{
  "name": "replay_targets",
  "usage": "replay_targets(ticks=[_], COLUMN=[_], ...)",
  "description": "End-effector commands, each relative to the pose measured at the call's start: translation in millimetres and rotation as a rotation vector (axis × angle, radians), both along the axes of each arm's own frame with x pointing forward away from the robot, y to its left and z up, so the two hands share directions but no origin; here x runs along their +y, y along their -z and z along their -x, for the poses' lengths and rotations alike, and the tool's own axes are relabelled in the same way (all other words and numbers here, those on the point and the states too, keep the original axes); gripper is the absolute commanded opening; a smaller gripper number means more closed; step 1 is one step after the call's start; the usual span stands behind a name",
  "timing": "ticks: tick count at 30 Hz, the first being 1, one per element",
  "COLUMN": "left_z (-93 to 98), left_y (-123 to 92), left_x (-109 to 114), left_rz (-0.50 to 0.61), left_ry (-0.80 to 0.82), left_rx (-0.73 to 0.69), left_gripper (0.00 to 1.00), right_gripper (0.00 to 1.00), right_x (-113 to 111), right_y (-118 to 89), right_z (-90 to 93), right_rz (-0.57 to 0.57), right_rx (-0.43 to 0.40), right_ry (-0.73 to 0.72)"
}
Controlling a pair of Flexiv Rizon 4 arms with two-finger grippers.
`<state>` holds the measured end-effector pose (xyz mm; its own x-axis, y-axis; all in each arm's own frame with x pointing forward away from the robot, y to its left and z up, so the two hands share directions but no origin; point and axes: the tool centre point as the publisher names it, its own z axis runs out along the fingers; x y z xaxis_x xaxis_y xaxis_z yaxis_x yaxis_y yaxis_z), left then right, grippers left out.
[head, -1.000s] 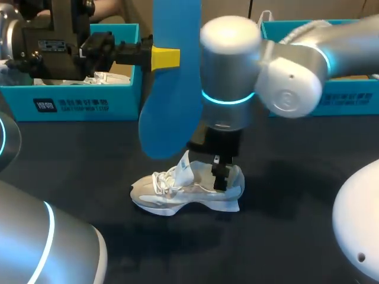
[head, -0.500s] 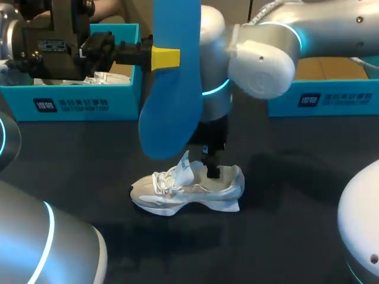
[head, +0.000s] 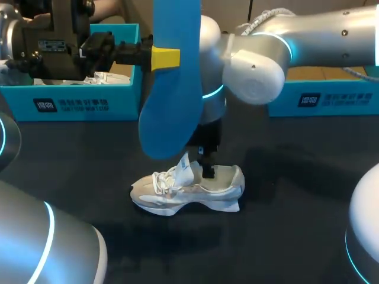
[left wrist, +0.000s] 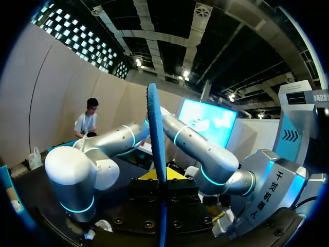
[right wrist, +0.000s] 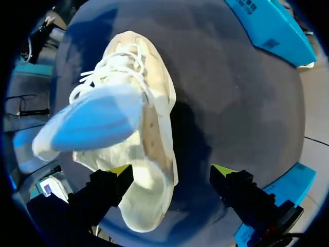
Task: Take the shoe out of the shoebox, open the shoe tongue, remove and reinsert the insole, then place the shoe into the shoebox
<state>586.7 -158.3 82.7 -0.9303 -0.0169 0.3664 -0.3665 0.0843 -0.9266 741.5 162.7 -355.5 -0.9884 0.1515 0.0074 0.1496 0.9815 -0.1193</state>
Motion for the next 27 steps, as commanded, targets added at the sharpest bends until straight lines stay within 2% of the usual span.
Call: replay_targets(ticks=[1, 7, 8, 9, 10, 11, 20, 27], left_z=[-0.3, -0.3, -0.3, -0.3, -0.3, -0.3, -0.3, -0.3], left_y=[1, 1, 1, 1, 1, 1, 1, 1], left_x=[-2, -2, -2, -2, -2, -2, -2, -2], left_rz=[0.001, 0.001, 0.001, 0.001, 0.001, 0.001, 0.001, 0.001], left_ry=[0.001, 0.001, 0.001, 0.001, 0.001, 0.001, 0.001, 0.001], left_rx=[-0.001, -0.001, -0.001, -0.001, -0.001, -0.001, -0.001, -0.001], left_gripper=[0.0, 0.0, 0.0, 0.0, 0.0, 0.0, 0.0, 0.0], right_gripper=[1.0, 0.99, 0.56, 0.37, 0.09, 0.0, 0.0, 0.0], right_x=[-1, -3, -4, -4, -4, -5, -7, -5], right_y=[9, 20, 21, 22, 24, 25, 26, 20], right_z=[-2.3, -2.8, -2.6, -2.3, -2.0, -1.8, 1.1, 6.0], right_rz=[-0.009, -0.021, -0.02, -0.022, -0.023, -0.023, -0.029, -0.019], right_rx=[0.005, 0.029, 0.032, 0.035, 0.038, 0.04, 0.045, 0.049], right_ry=[0.003, 0.003, 0.003, 0.004, 0.005, 0.006, 0.022, 0.02])
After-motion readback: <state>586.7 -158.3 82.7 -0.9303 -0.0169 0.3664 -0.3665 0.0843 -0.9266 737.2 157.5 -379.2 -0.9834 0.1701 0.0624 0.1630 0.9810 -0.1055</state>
